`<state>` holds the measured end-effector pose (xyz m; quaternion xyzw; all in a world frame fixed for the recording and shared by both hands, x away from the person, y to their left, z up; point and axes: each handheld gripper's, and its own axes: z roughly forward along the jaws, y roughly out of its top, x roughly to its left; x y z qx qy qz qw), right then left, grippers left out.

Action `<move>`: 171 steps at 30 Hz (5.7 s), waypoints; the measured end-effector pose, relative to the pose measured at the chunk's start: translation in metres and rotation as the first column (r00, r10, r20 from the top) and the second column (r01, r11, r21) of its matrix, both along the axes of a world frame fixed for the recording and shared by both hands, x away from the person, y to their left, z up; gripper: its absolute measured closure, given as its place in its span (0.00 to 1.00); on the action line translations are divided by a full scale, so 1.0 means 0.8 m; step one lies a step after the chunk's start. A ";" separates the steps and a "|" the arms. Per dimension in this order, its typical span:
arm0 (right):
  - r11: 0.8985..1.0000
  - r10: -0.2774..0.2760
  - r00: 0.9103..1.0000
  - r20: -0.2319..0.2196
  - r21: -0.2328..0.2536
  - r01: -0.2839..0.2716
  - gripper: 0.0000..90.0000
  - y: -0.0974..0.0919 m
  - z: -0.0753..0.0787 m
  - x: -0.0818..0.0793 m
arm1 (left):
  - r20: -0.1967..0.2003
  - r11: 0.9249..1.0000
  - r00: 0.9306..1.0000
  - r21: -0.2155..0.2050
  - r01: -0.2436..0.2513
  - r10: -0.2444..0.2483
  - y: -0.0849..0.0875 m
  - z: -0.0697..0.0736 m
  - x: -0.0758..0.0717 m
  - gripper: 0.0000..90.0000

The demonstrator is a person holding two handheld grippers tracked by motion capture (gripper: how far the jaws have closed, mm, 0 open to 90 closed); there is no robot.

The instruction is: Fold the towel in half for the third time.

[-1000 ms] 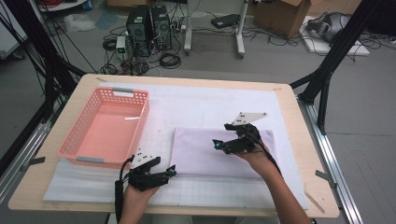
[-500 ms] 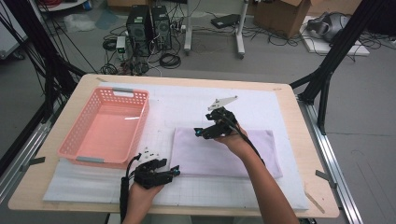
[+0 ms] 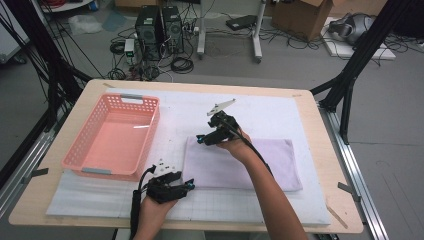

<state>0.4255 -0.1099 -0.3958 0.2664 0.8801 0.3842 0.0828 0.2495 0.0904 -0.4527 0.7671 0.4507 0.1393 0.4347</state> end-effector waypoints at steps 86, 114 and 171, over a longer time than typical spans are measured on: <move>0.936 -0.349 0.935 0.053 0.064 0.346 0.97 -0.288 -0.010 -0.041 | 0.024 0.906 0.932 -0.226 0.358 -0.362 -0.253 0.054 0.038 0.57; 0.918 -0.360 0.928 -0.096 0.143 0.371 0.83 -0.301 -0.035 -0.183 | 0.124 0.971 0.982 -0.175 0.162 -0.142 -0.051 0.024 0.025 0.43; 0.970 -0.243 0.970 -0.006 0.005 0.243 0.61 -0.160 -0.029 -0.062 | 0.129 0.974 0.990 -0.214 0.075 -0.048 -0.003 0.017 0.020 0.43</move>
